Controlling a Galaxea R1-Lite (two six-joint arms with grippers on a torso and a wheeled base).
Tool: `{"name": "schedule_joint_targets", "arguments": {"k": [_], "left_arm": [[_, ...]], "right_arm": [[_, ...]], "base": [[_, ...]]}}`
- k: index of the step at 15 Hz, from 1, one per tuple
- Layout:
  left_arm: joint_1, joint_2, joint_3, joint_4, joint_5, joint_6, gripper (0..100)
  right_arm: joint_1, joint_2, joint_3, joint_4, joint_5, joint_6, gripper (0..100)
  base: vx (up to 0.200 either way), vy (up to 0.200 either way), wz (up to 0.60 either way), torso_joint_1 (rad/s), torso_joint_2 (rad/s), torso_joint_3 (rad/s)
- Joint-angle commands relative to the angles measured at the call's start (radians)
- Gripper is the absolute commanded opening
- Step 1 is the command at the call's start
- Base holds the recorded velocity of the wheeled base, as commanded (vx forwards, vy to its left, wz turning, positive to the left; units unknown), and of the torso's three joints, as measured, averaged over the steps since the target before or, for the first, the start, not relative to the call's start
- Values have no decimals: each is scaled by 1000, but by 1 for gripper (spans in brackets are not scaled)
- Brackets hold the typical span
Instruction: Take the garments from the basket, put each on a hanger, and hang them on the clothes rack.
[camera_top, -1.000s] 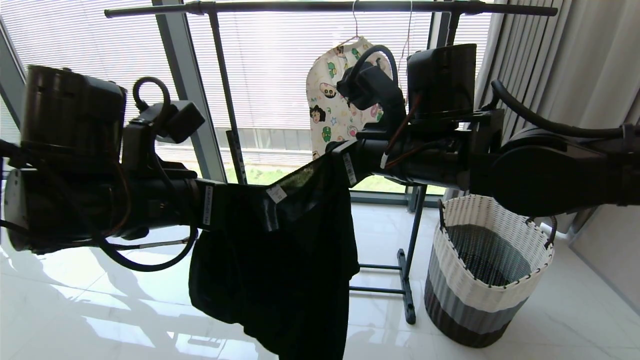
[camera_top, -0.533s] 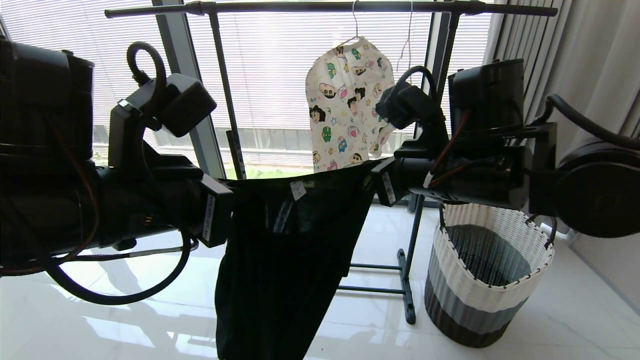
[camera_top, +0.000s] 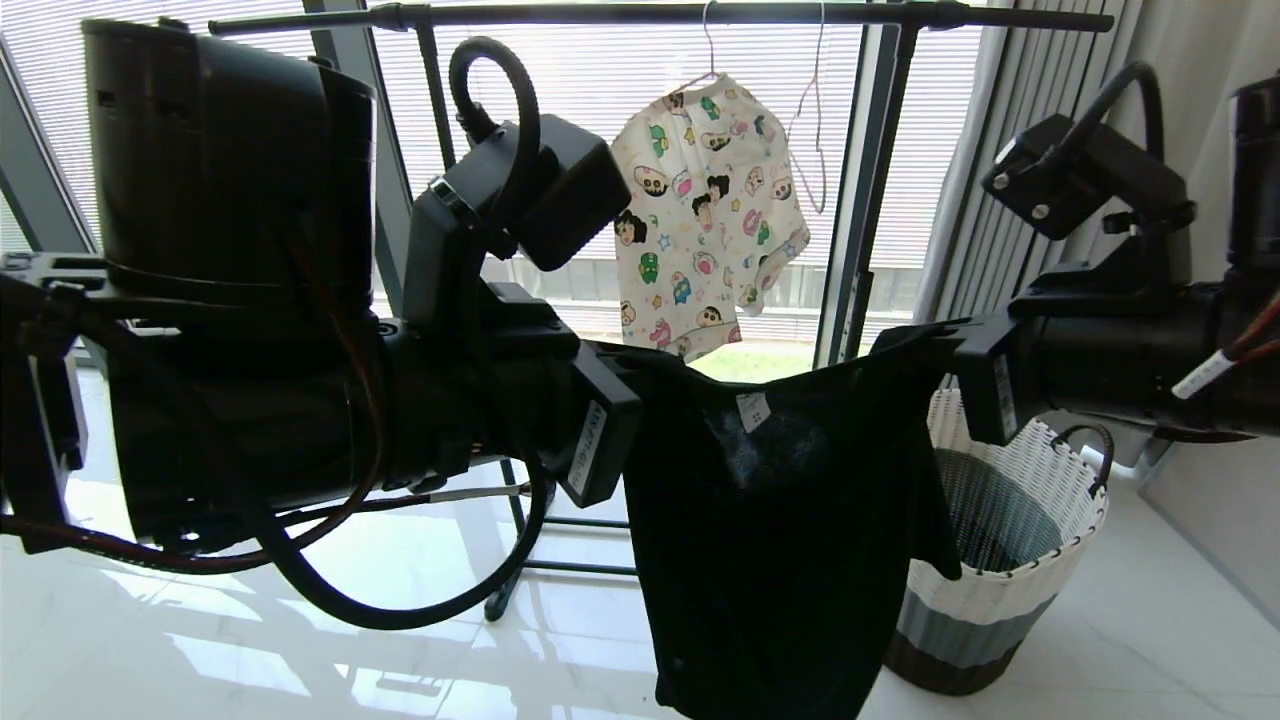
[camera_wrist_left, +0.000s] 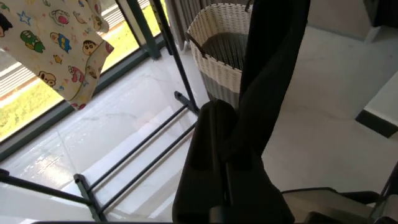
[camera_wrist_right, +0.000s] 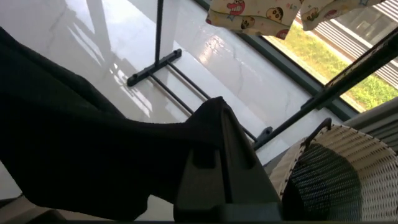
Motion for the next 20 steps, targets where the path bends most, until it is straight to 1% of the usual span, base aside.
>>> {"name": "schedule_joint_targets", "arguments": {"k": [1,3,4,5,6,7,9,10,13,14,15,16,17,18,20], "left_arm": [[-5,-2,-1,1,-2,13,0],[-5,-14,2,1,-5,14,0],[-5,-30,-7,-1,-11,21,0],[-6,-48,-8,-1,-29,22,0],[-11,-64,-5,-1,-68,22,0],[-12,-71,-7,-2,-89,22,0],[-12,-74,-22,-4,-100,24,0],[-12,-74,-22,-4,-100,31,0],[-6,-57,-16,-4,-100,88,0],[8,-33,-25,-10,-100,102,0],[29,5,-50,-31,-100,131,0],[45,50,-85,-71,-100,168,0],[52,94,-136,-108,-101,179,0],[51,127,-180,-114,-103,179,0],[49,180,-261,-114,-132,180,0]], "right_arm": [[2,-84,-3,16,2,-2,0],[2,-98,-9,17,2,-2,0],[2,-100,-37,16,2,-2,0],[2,-98,-63,17,2,-2,0],[2,-97,-78,19,5,-2,0],[2,-97,-80,20,7,-2,0],[8,-100,-78,34,7,-4,0],[11,-104,-78,53,7,-4,0],[20,-140,-72,105,7,-4,0],[33,-163,-72,145,8,-4,0],[57,-196,-72,200,27,-2,0],[85,-229,-74,264,65,-2,0],[123,-259,-74,329,108,-2,0],[152,-270,-74,362,123,-2,0],[223,-265,-65,373,126,1,0]], "base": [[0,0,0,0,0,0],[0,0,0,0,0,0],[0,0,0,0,0,0],[0,0,0,0,0,0],[0,0,0,0,0,0],[0,0,0,0,0,0],[0,0,0,0,0,0],[0,0,0,0,0,0],[0,0,0,0,0,0],[0,0,0,0,0,0],[0,0,0,0,0,0],[0,0,0,0,0,0],[0,0,0,0,0,0],[0,0,0,0,0,0],[0,0,0,0,0,0]]}}
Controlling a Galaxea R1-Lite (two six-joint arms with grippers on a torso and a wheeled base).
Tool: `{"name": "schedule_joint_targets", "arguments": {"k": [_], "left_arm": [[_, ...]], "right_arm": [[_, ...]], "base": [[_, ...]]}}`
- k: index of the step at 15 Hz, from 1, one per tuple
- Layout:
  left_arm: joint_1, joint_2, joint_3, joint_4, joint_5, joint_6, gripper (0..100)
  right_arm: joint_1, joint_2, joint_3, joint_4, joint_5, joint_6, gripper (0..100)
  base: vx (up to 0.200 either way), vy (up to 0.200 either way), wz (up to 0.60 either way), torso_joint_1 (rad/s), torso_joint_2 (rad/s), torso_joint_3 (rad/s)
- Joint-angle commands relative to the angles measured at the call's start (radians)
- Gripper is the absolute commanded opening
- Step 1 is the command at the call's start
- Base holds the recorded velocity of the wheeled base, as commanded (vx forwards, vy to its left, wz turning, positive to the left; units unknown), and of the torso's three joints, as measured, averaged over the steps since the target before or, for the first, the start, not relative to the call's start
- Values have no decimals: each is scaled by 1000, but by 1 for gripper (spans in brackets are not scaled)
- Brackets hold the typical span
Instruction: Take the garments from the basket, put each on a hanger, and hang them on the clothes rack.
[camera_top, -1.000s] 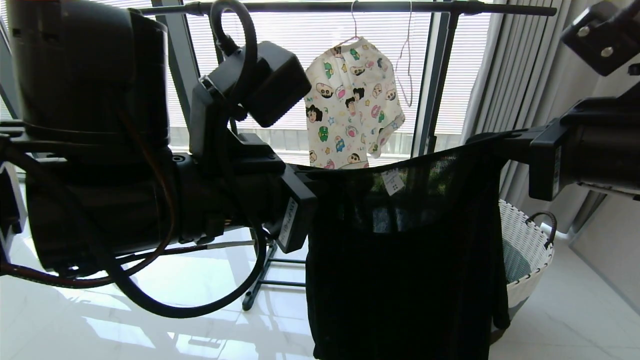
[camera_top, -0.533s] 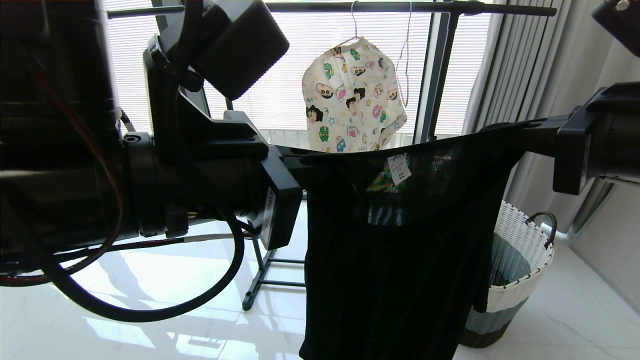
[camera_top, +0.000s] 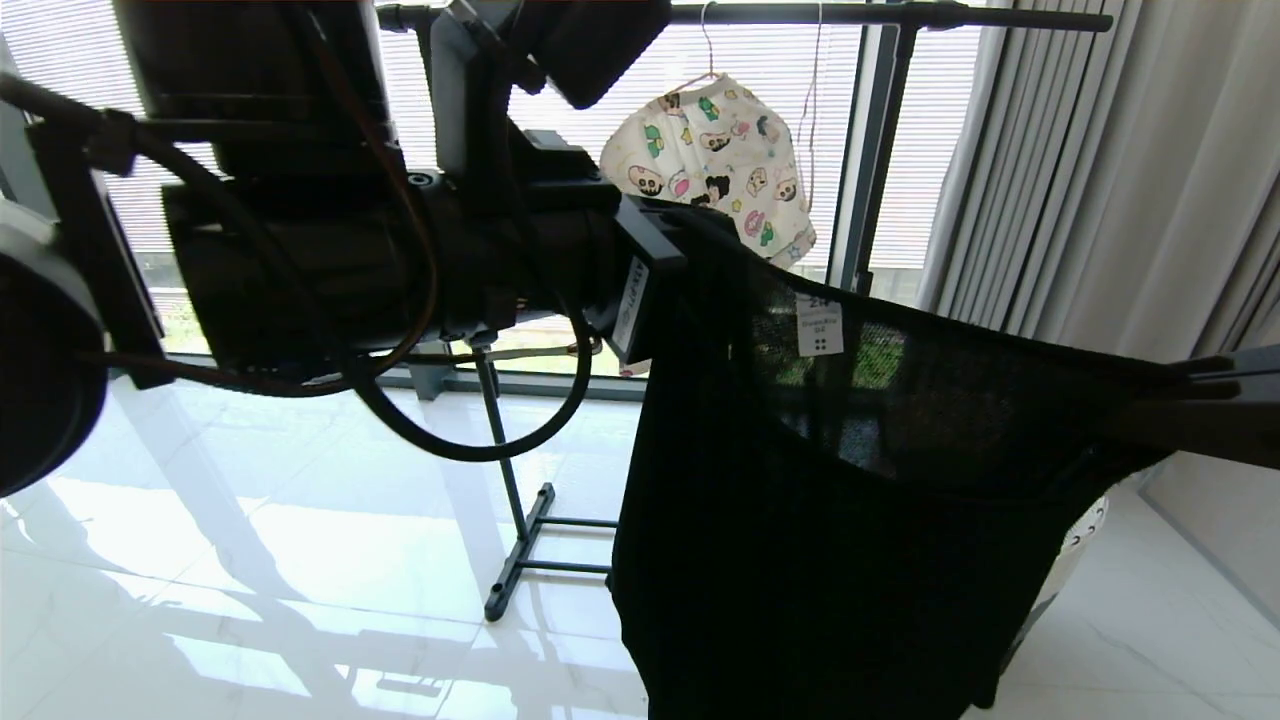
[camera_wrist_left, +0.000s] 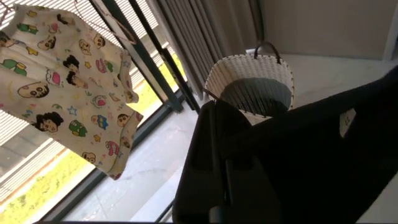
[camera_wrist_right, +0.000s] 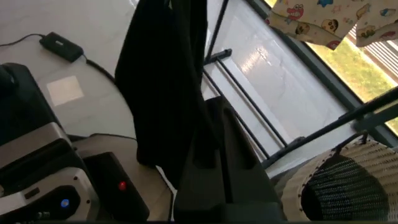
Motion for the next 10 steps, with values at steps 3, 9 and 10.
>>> {"name": "schedule_joint_targets", "arguments": {"k": [3,9,10], "left_arm": [[-1,83,-64,-3,-26,2,0],[-3,-4,-18,113,-32,-41,0],[-9,-43,-9,187,-46,-88,0]], "right_arm": [[56,15,6,0,2,3,0],[-35,40,-11,-46,12,4,0],[-66,58,-28,-69,23,4,0]], "base": [[0,0,0,0,0,0],[0,0,0,0,0,0],[0,0,0,0,0,0]]}}
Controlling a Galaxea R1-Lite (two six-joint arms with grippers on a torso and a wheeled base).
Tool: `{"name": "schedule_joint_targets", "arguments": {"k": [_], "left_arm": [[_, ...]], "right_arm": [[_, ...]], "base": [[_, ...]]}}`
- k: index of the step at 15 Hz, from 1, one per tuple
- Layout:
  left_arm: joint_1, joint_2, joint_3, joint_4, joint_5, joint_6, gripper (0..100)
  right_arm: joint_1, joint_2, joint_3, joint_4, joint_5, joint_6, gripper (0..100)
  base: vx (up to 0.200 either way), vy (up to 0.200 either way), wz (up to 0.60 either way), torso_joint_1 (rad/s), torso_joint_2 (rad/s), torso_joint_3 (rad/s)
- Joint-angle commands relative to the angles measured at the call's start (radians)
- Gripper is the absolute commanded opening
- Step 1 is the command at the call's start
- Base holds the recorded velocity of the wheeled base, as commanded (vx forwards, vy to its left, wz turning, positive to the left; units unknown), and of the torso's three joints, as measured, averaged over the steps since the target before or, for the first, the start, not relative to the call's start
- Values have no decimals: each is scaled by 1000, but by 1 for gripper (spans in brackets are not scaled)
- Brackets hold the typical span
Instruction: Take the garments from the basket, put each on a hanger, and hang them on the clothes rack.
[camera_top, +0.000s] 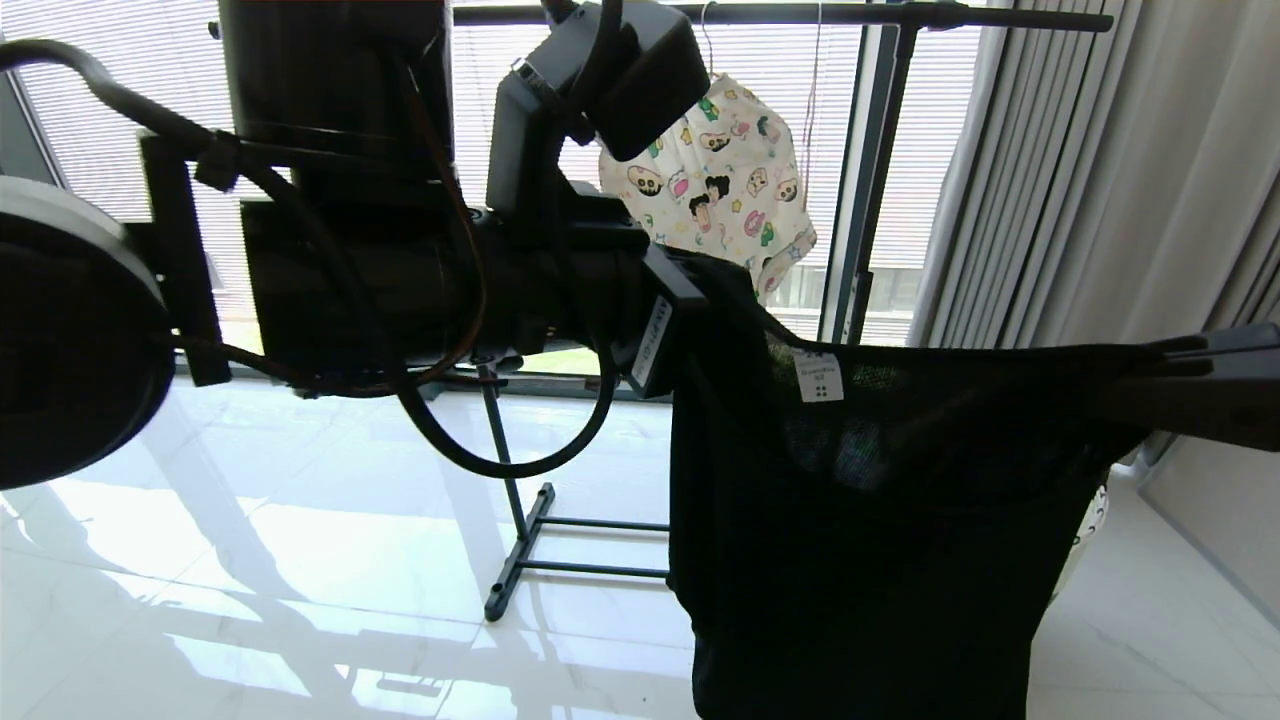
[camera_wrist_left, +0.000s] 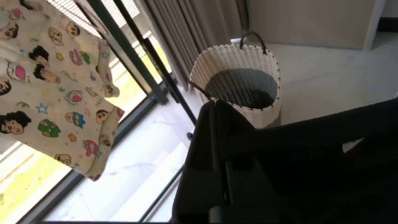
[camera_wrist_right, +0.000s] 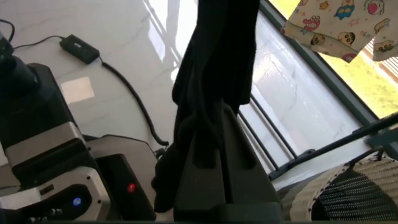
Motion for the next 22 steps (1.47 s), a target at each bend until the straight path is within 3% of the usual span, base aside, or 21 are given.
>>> {"name": "schedule_joint_targets", "arguments": {"k": [1,4,6,8,13,15,18,20,22], "left_arm": [[-20,-102,27,106,-25,-86,0],[-66,-187,58,241,-30,-204,0],[-115,-241,73,361,-31,-239,0],[-158,-263,114,384,-31,-245,0],[-161,-264,130,384,-28,-242,0],[-113,-249,124,384,-25,-204,0],[29,-164,98,350,-22,-21,0],[69,-126,98,214,-1,6,0],[69,-111,96,160,26,5,0]], "right_arm": [[-72,57,-45,-28,21,-1,0],[-120,145,-167,-33,64,-1,0],[-126,199,-239,-33,70,-1,0],[-126,234,-282,-33,70,-1,0],[-126,240,-289,-33,70,-3,0],[-126,226,-286,-25,69,-1,0],[-126,189,-282,35,70,-3,0],[-126,172,-269,55,70,-3,0],[-121,162,-243,58,70,-3,0]], "base": [[0,0,0,0,0,0],[0,0,0,0,0,0],[0,0,0,0,0,0],[0,0,0,0,0,0],[0,0,0,0,0,0],[0,0,0,0,0,0],[0,0,0,0,0,0],[0,0,0,0,0,0],[0,0,0,0,0,0]]}}
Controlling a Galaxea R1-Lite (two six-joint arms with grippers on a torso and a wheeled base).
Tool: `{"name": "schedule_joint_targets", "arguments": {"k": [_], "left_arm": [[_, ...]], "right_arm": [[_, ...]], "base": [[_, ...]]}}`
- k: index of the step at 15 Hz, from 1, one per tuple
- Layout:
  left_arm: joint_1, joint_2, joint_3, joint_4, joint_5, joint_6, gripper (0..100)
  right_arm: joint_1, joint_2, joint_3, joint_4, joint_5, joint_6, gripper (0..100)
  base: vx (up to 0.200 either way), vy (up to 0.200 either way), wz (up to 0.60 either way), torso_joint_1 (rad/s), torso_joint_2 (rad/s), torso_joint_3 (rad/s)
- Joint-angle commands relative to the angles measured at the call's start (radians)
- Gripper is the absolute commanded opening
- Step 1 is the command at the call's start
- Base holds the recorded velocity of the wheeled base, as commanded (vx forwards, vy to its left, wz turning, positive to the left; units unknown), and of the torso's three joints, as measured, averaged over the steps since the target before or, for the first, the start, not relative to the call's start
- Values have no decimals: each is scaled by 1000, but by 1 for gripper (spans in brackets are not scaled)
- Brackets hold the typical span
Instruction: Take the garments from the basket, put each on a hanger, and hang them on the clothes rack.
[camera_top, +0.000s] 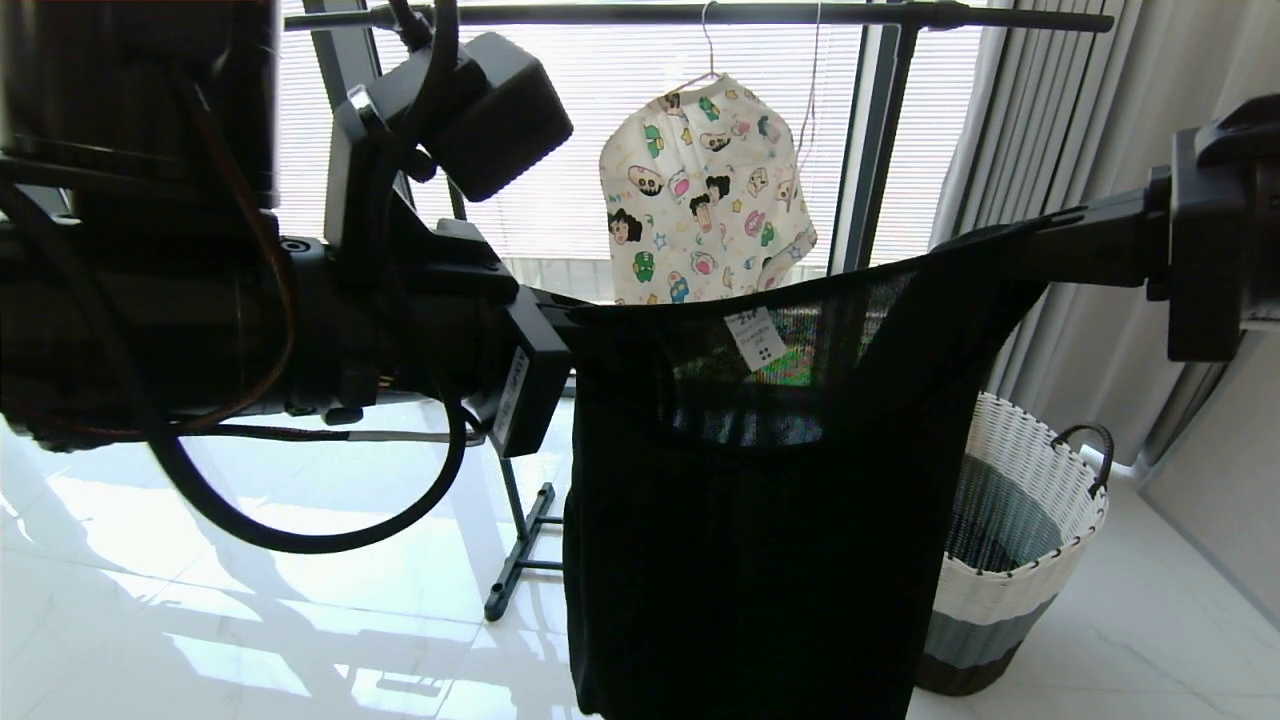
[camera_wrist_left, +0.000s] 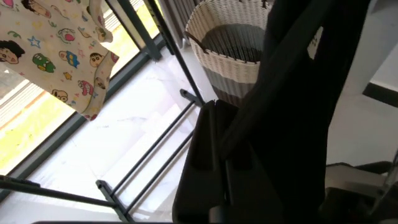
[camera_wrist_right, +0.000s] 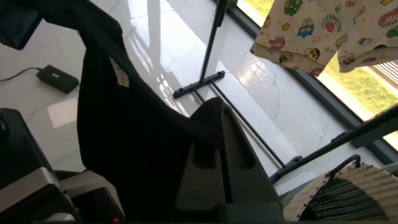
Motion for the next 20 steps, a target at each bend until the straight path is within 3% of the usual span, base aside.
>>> {"name": "schedule_joint_targets", "arguments": {"k": [1,8,9,14,18,20], "left_arm": [[9,38,-1,-11,2,-1,0],[8,36,-16,-14,-1,-3,0],[8,38,-16,-14,-1,-3,0],[14,44,-16,-14,16,-1,0],[17,70,-13,-14,124,0,0],[20,64,4,-13,150,5,0]], "right_arm": [[7,-20,30,0,1,0,0],[26,-25,57,2,-1,1,0],[26,-25,59,2,-1,1,100],[49,-91,157,2,-1,0,100],[82,-151,246,0,-4,-3,100],[36,-151,261,0,-30,-5,100]], "base": [[0,0,0,0,0,0],[0,0,0,0,0,0],[0,0,0,0,0,0],[0,0,0,0,0,0],[0,0,0,0,0,0],[0,0,0,0,0,0]]}}
